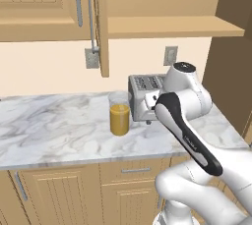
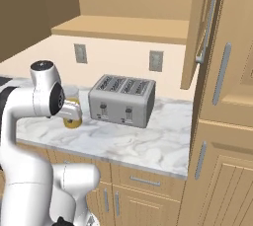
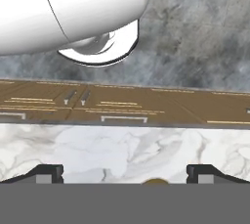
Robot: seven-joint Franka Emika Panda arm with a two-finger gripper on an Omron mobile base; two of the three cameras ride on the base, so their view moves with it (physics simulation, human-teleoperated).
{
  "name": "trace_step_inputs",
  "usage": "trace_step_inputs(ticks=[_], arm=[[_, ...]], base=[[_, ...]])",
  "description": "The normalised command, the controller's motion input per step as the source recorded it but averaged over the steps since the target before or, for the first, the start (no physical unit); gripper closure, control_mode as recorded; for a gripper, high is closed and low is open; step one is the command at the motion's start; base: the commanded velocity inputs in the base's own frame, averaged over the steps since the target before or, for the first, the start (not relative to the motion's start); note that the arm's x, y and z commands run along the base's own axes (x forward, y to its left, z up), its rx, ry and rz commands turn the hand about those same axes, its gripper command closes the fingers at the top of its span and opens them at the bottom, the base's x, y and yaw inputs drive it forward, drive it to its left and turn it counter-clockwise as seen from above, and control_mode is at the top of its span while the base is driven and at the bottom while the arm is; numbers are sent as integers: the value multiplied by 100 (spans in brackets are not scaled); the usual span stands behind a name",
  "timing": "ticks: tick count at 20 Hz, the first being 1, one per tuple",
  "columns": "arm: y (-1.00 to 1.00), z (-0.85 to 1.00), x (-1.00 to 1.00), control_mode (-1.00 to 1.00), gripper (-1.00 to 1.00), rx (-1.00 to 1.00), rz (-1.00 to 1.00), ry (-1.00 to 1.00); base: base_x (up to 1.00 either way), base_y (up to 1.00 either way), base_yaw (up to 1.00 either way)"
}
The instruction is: There is a tray on the dining counter. Grab the cup, mug, and pitcher and place them on the tray. The pitcher may be placed next to the tray if it cannot fit the tray.
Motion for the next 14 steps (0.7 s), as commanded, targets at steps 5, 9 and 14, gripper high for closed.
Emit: trace_step_inputs(ticks=[5,9,14], arm=[[38,0,0,-100,-100,0,-4,-22],[23,-1,6,-100,-100,0,-5,-28],[1,0,26,-100,-100,-1,0,-2]], base=[[0,0,0],[0,0,0],[0,0,0]])
